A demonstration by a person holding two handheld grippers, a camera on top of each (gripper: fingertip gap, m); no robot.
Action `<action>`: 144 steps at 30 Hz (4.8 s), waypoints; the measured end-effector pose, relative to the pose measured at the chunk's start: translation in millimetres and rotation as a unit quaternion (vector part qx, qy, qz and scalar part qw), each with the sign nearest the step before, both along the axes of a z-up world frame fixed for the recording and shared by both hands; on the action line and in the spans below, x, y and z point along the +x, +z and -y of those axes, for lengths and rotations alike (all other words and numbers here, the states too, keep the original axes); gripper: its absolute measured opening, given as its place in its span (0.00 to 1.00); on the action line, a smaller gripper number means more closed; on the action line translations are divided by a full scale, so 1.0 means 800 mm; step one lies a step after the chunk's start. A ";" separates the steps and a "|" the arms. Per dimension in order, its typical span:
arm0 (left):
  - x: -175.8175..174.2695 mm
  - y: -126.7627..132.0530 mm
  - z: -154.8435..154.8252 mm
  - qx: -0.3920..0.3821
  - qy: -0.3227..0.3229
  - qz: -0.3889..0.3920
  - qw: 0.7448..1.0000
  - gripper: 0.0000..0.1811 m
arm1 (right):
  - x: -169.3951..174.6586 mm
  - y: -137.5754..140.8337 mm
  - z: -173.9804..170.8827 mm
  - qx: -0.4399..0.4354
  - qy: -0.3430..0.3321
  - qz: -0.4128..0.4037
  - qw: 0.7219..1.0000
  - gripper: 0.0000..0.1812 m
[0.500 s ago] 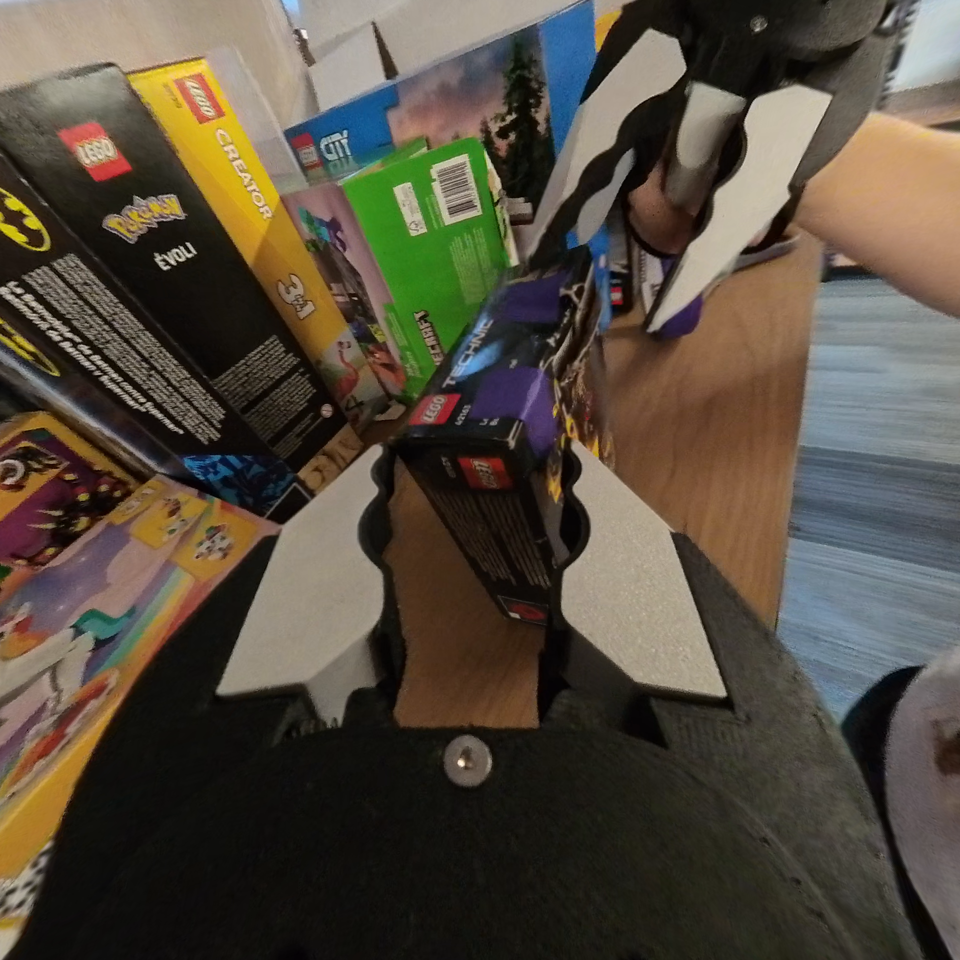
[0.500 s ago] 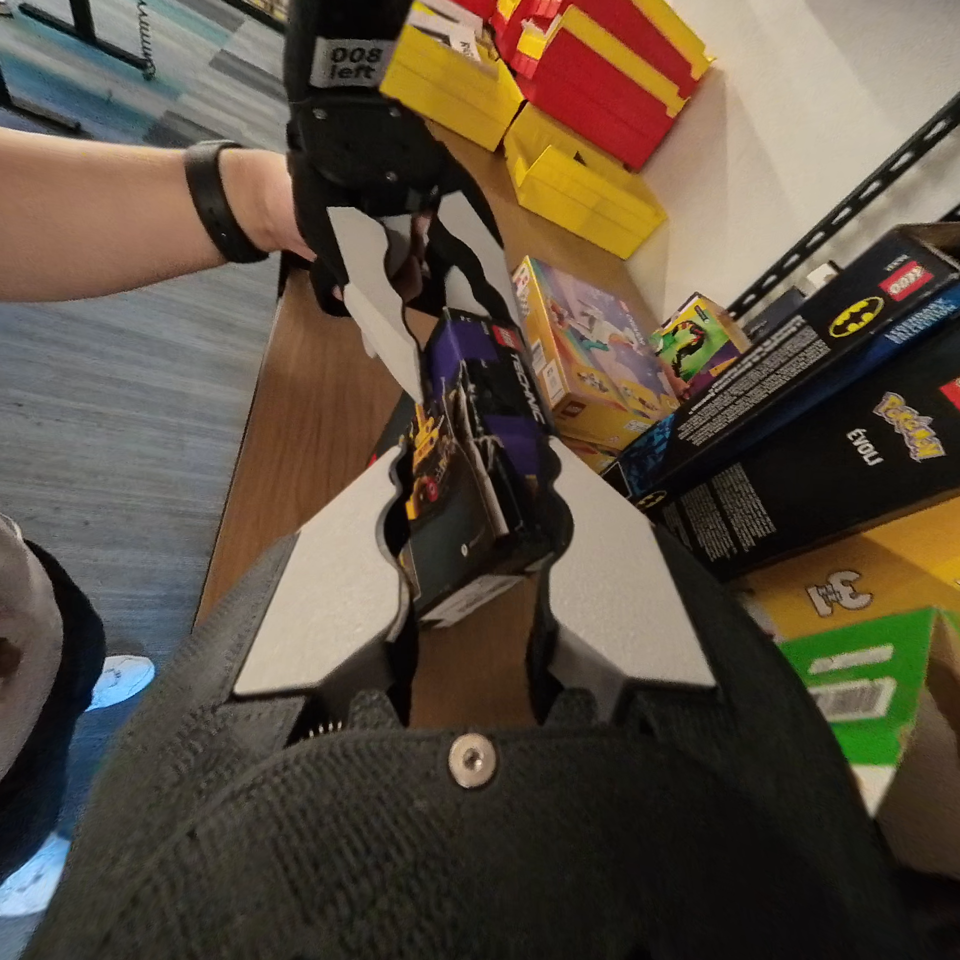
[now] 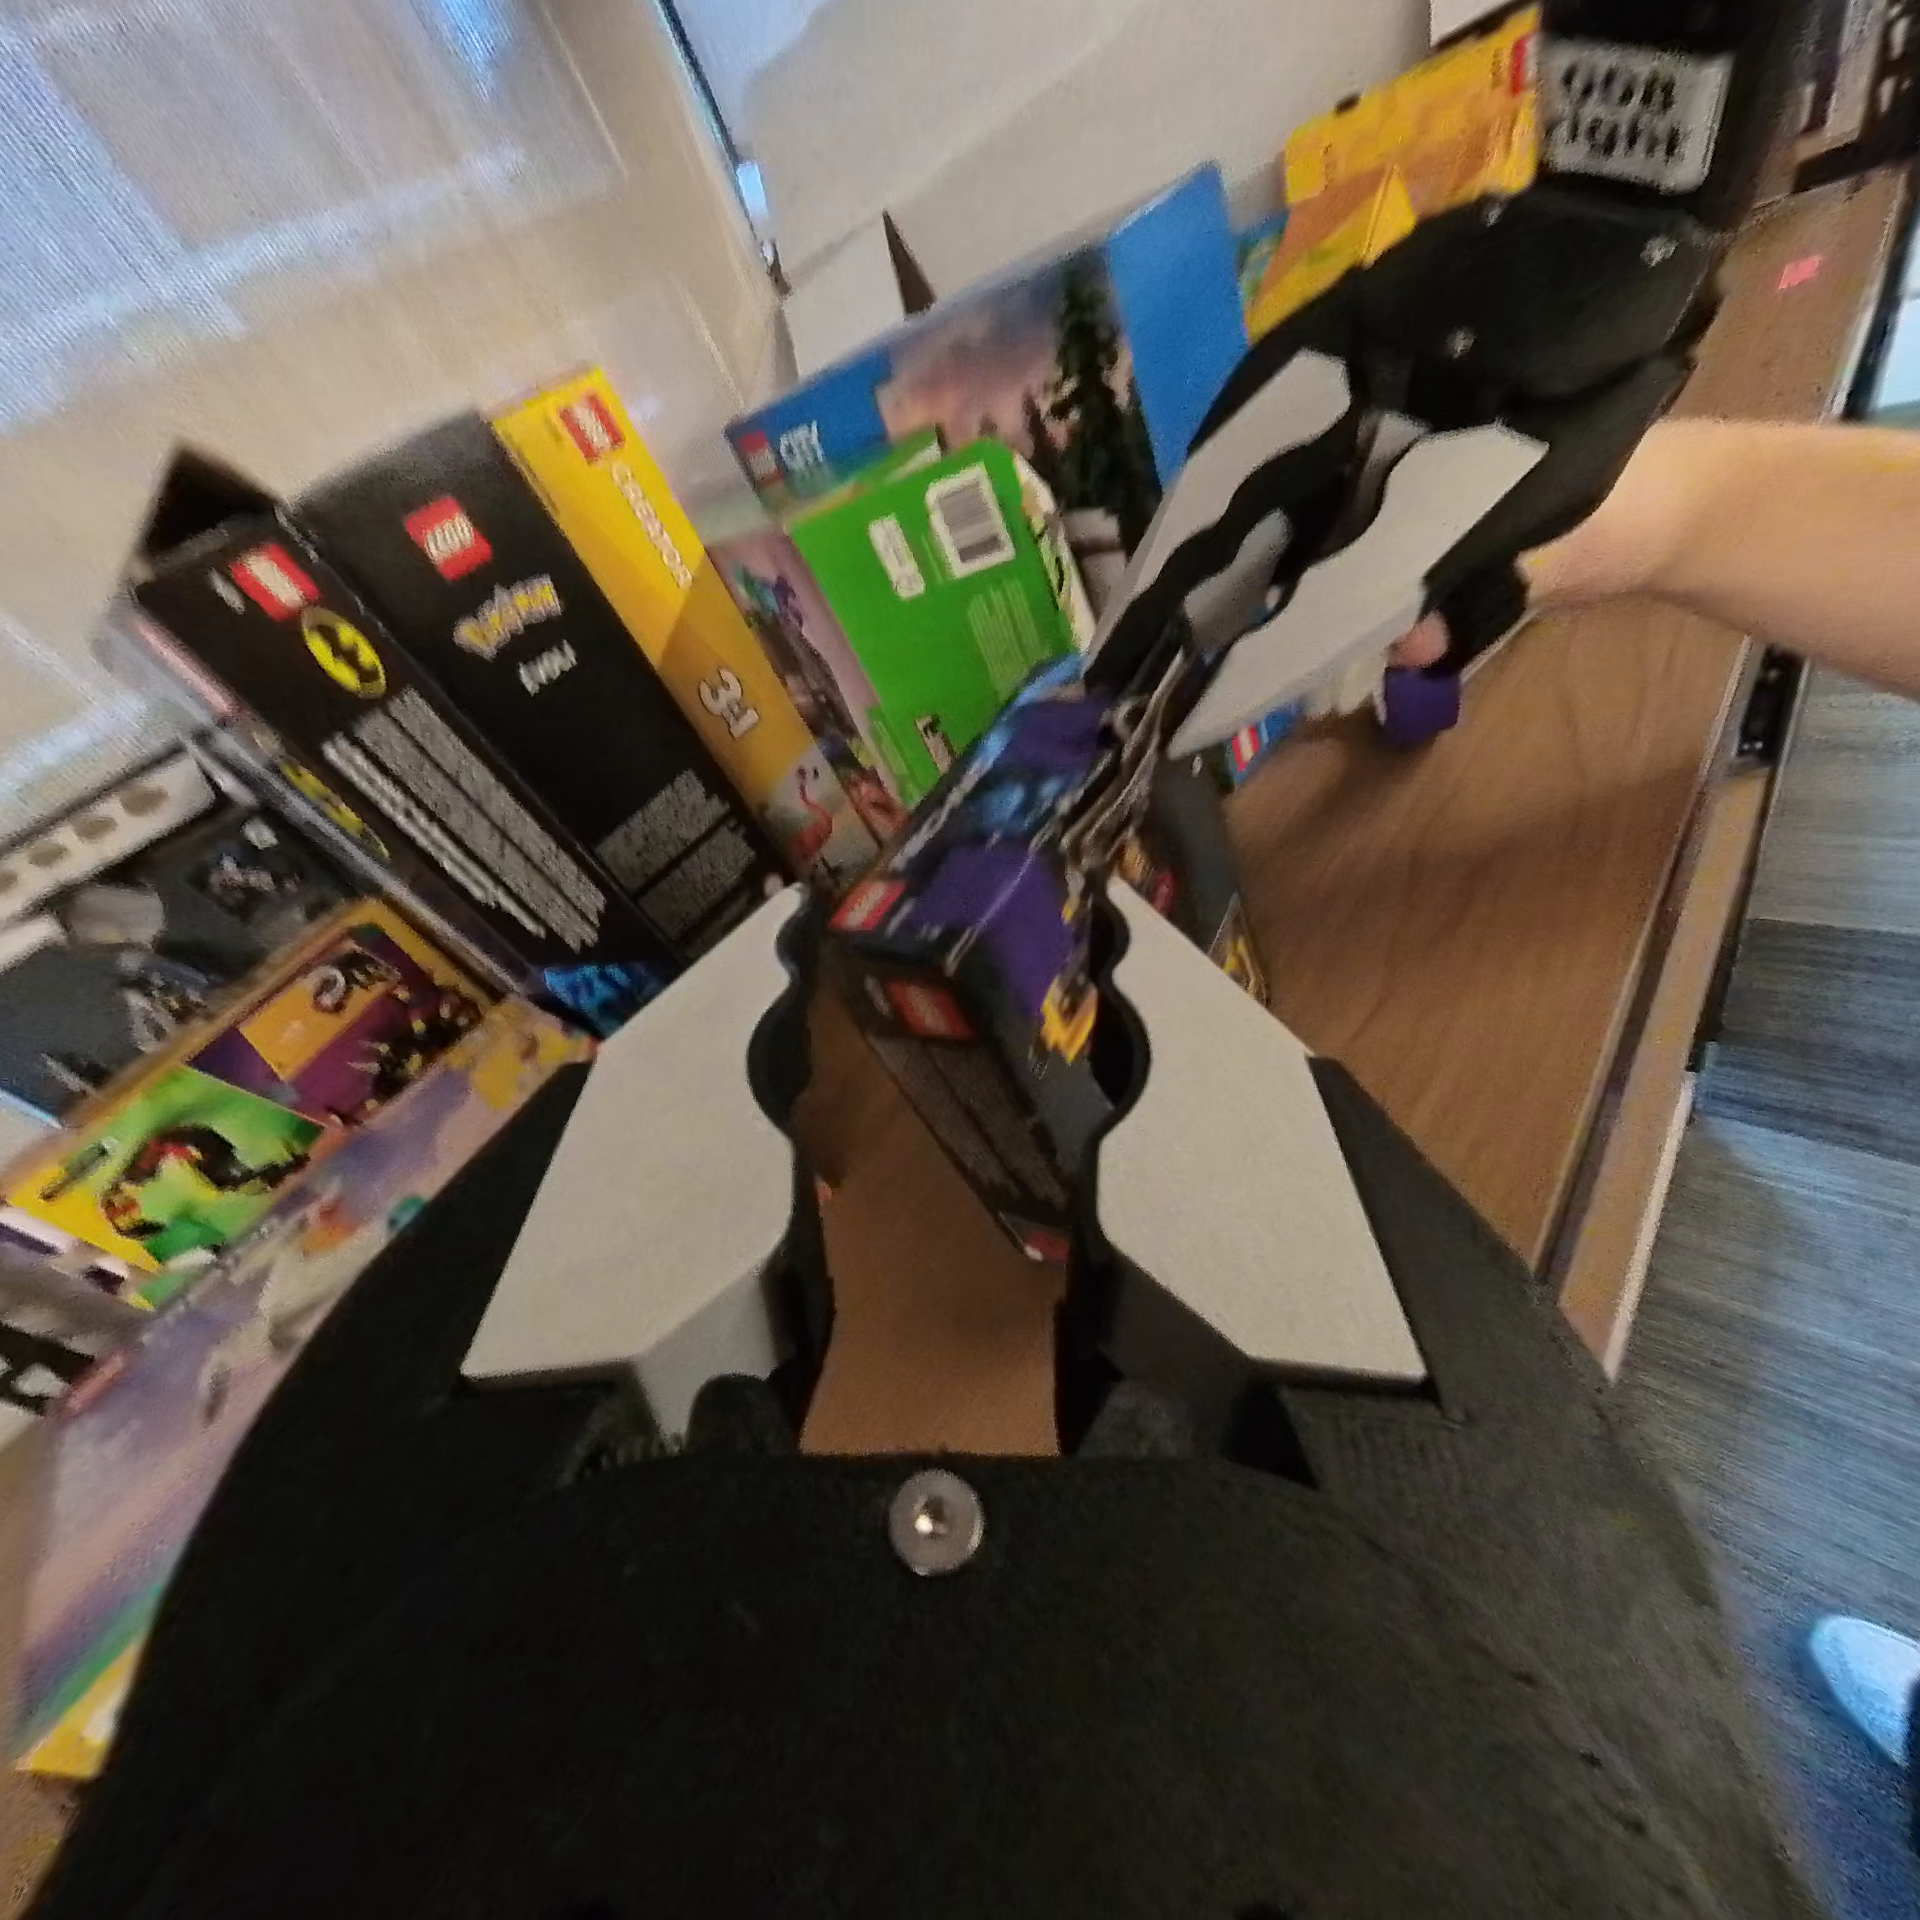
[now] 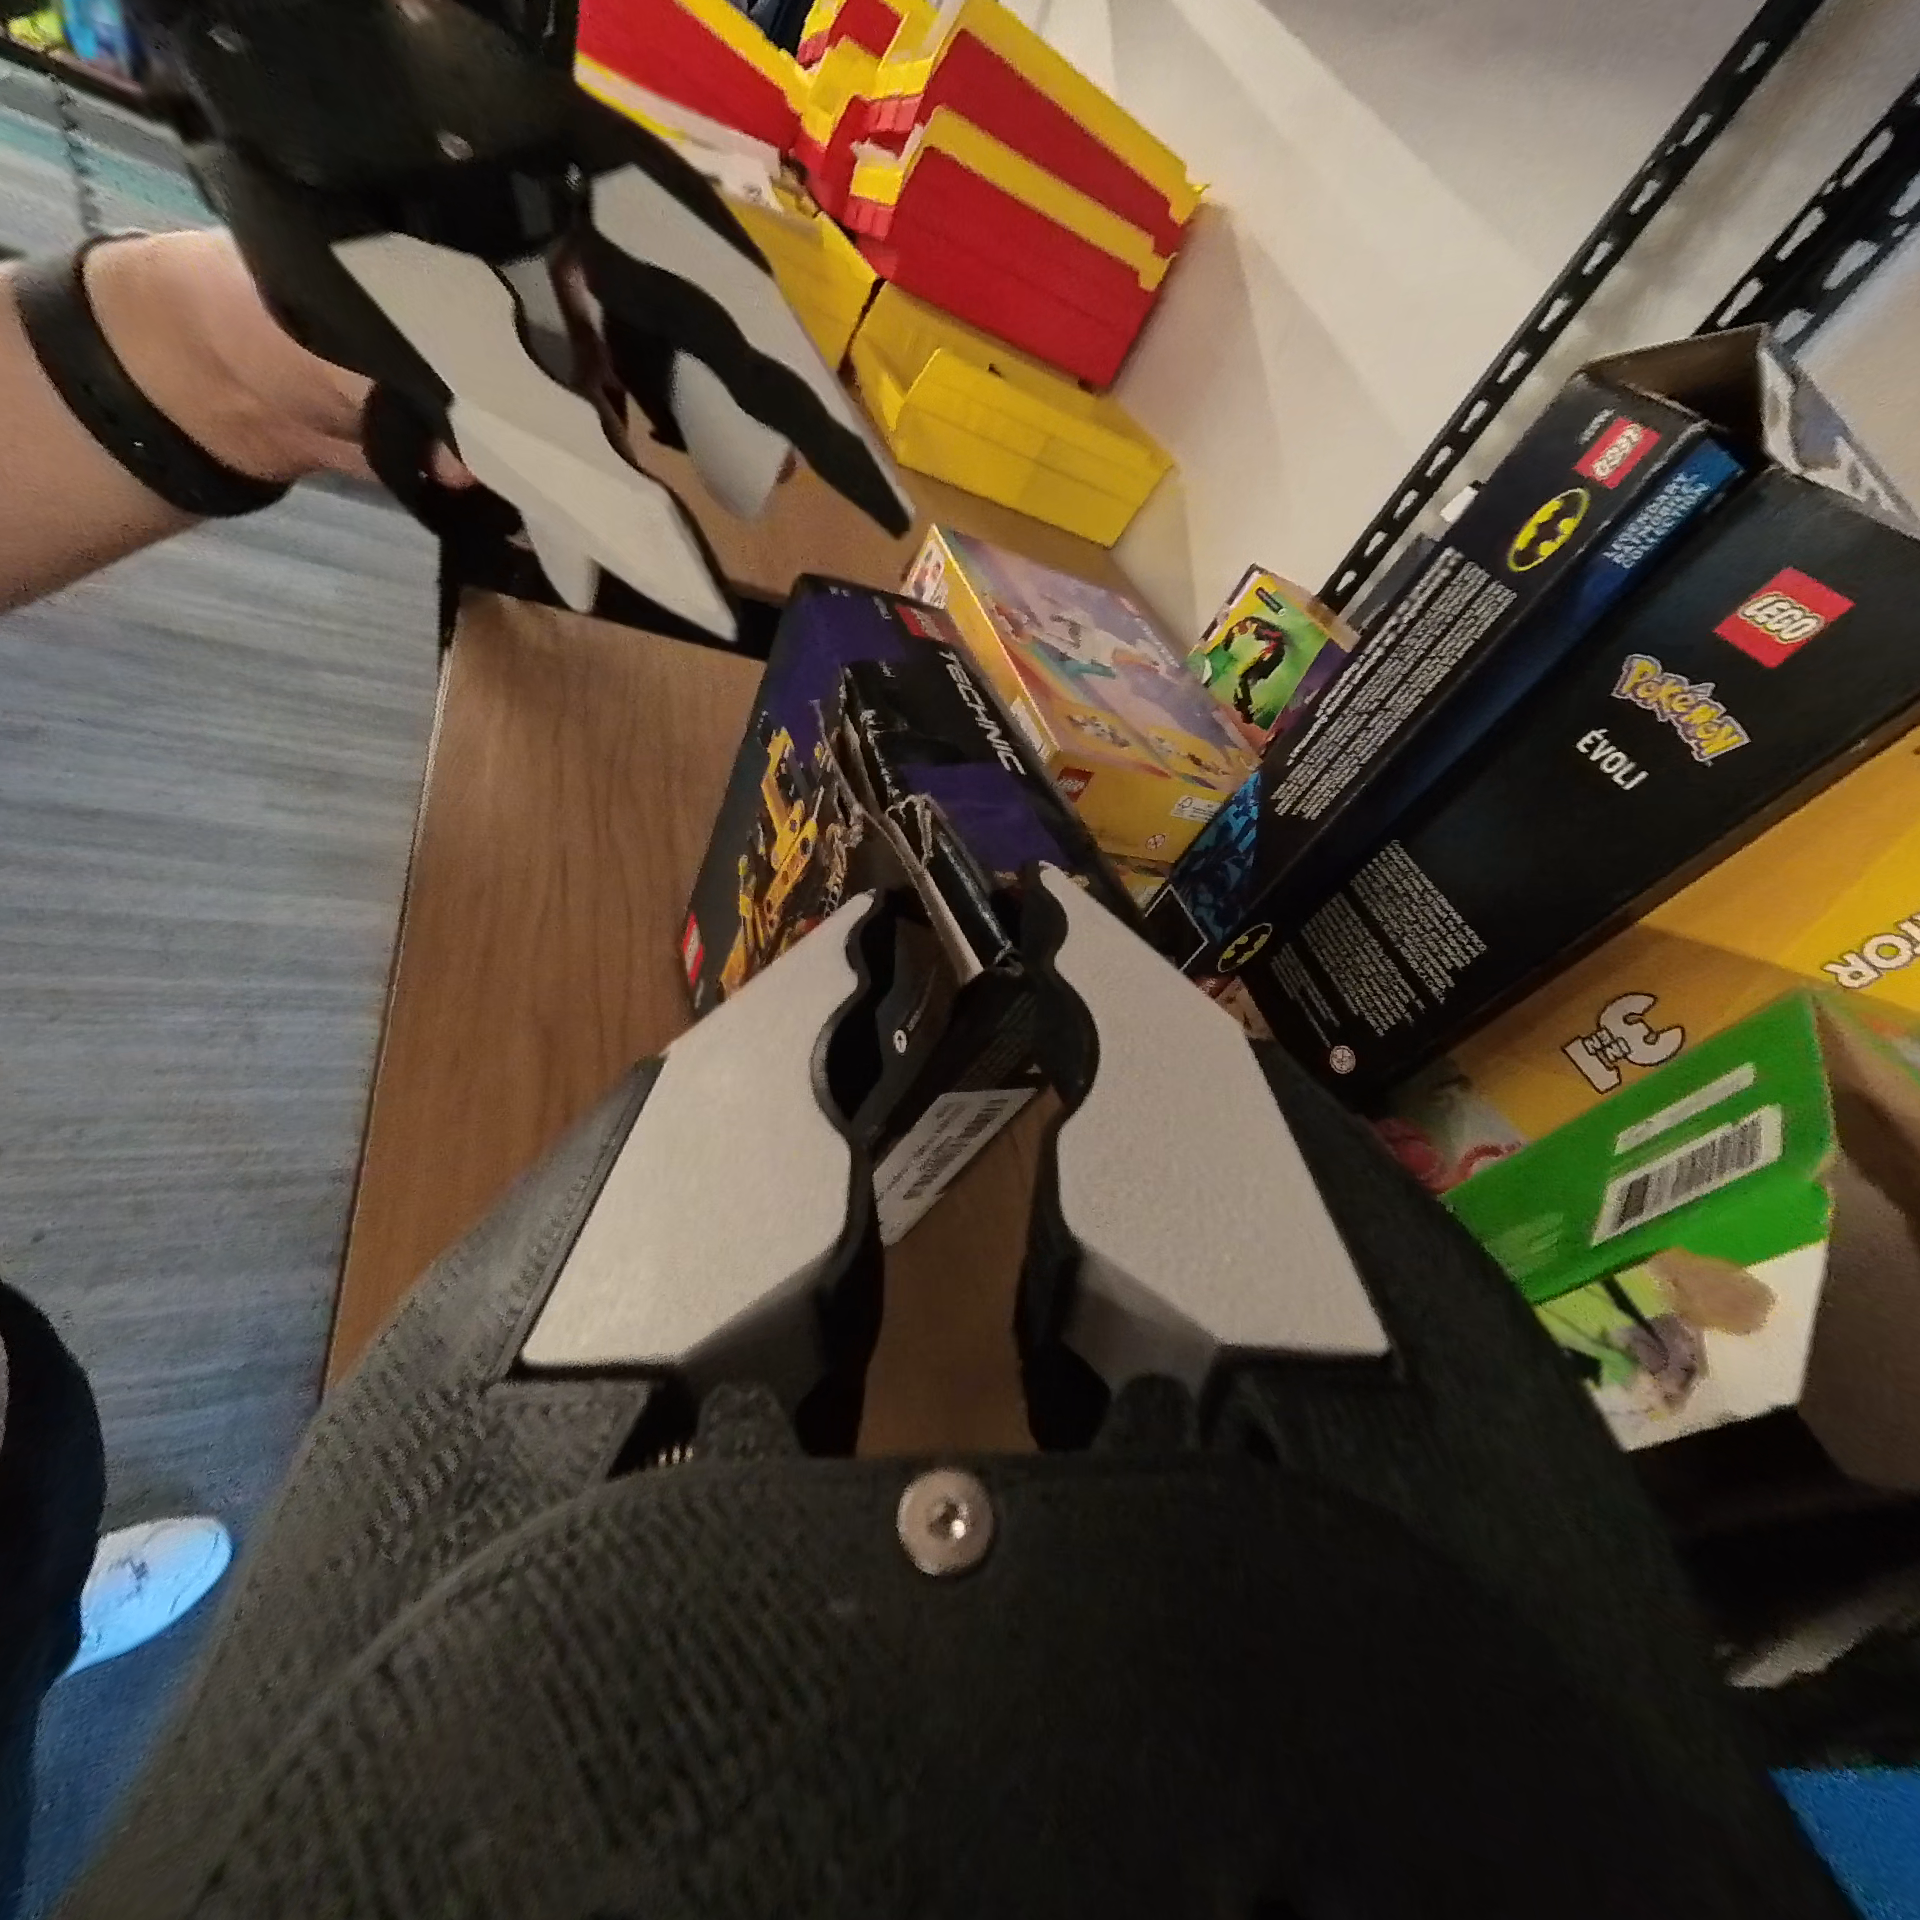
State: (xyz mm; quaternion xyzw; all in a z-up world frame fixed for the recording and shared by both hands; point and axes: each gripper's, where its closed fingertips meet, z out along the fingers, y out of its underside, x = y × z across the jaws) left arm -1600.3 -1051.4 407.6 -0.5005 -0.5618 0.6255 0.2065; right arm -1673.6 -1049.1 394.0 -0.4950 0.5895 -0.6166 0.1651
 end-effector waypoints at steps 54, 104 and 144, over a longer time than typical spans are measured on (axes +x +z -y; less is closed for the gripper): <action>-0.099 -0.019 -0.018 -0.213 -0.083 0.188 0.955 0.10 | 0.003 0.011 -0.034 -0.211 -0.027 -0.152 0.965 0.00; -0.098 -0.018 -0.017 -0.215 -0.099 0.180 0.955 0.10 | -0.003 0.010 -0.019 -0.248 -0.078 -0.233 0.937 0.06; -0.099 -0.015 -0.018 -0.278 -0.035 0.147 0.949 0.06 | -0.006 0.008 -0.018 -0.322 -0.079 -0.244 0.911 0.02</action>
